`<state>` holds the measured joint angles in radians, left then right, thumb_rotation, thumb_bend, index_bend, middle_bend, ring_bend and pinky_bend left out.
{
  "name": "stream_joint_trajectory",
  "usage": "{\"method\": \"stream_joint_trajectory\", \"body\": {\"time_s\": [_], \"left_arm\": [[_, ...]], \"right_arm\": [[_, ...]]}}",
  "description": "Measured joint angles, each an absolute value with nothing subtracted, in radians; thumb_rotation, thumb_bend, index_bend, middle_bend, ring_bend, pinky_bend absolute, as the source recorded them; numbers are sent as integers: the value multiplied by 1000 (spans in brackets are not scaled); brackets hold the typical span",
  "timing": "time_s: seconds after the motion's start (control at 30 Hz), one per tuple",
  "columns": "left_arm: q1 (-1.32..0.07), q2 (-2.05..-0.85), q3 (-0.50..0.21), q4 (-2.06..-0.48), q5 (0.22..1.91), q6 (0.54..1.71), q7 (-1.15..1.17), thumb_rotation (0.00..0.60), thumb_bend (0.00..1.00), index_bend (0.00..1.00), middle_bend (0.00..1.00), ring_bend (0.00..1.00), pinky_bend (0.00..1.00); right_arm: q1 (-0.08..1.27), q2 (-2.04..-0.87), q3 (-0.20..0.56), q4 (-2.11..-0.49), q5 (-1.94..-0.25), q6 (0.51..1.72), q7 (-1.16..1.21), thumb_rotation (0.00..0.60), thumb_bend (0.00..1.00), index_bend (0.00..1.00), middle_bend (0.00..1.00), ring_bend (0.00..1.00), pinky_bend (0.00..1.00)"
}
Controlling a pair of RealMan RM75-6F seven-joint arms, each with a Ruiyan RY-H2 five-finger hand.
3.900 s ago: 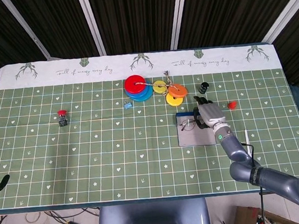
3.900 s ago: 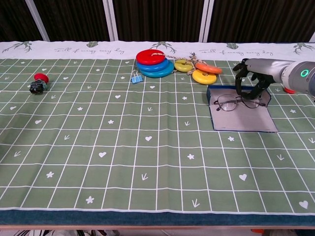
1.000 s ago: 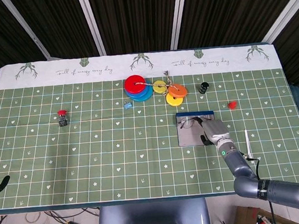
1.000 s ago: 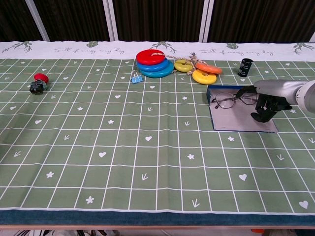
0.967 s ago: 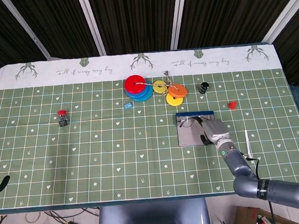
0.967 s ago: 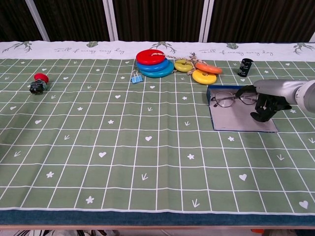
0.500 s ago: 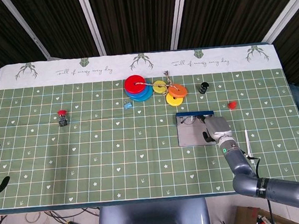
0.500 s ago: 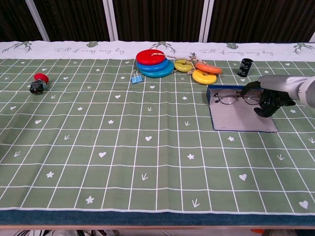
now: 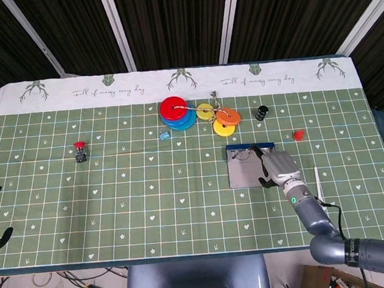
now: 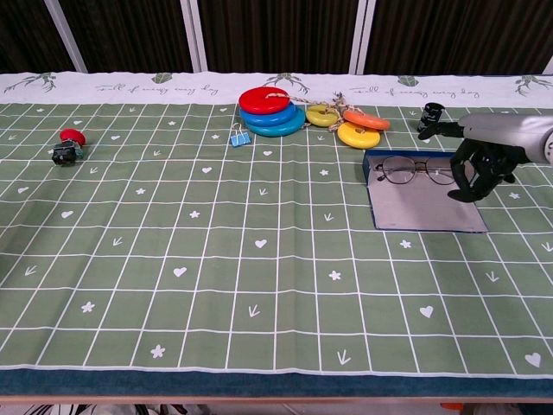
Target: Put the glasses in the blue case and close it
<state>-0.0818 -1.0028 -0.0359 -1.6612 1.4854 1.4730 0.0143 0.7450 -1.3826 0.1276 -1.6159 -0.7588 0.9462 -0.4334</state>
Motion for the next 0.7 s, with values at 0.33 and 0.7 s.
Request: {"method": "stream_joint_trajectory", "body": {"time_s": [0.33, 0.7], "left_arm": [[-80, -1003, -36, -1664, 1481, 1473, 18, 600, 239, 113, 0, 0, 0], [-81, -1000, -36, -1666, 1475, 1466, 23, 600, 239, 113, 0, 0, 0]], "right_arm": [[683, -1408, 82, -1571, -976, 1005, -333, 600, 157, 131, 207, 209, 237], [644, -1542, 43, -1368, -1154, 1074, -296, 600, 157, 195, 258, 244, 237]]}}
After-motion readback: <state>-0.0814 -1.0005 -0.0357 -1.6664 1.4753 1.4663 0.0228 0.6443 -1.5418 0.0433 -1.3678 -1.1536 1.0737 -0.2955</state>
